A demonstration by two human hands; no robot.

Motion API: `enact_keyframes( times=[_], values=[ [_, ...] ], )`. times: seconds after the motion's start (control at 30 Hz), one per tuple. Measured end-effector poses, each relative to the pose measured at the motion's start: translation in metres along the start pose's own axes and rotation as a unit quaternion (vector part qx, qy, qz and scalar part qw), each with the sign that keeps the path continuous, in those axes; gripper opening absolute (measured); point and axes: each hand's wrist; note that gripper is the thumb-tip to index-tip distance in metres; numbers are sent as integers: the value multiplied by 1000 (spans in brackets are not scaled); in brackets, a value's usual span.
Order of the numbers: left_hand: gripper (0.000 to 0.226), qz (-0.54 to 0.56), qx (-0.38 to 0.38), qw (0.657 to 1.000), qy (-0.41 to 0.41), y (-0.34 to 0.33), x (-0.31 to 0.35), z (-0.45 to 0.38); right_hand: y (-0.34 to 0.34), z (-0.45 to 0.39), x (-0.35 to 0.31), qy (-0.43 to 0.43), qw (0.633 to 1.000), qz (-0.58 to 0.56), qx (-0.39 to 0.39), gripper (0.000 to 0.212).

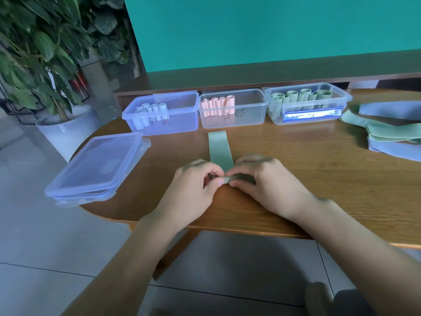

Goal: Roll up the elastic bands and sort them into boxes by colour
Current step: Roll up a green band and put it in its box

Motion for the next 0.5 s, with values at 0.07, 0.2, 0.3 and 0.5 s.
enact_keyframes(
  times=[0.07,0.2,0.3,0.5],
  values=[
    [12,-9,-6,1000,10,-1,-2,-1,0,-2,2,-9,1000,-3,-5,19],
    [21,-11,-6,1000,21,-3,-3,-3,-2,-10,3,-30,999,11,-27,21],
    [22,2,12,1000,24,-3,-5,-4,-1,-15,5,-44,998,13,-44,23],
    [13,2,-4,1000,22,-2,-7,-9,1,-17,4,-48,997,17,-55,25]
  ],
)
Point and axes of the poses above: each hand's wrist, its own z-axis away from the middle knuckle, its own y-axis out of the back of the hand, x = y × z, and after that the axes turned 5 degrees about -y, right-handed
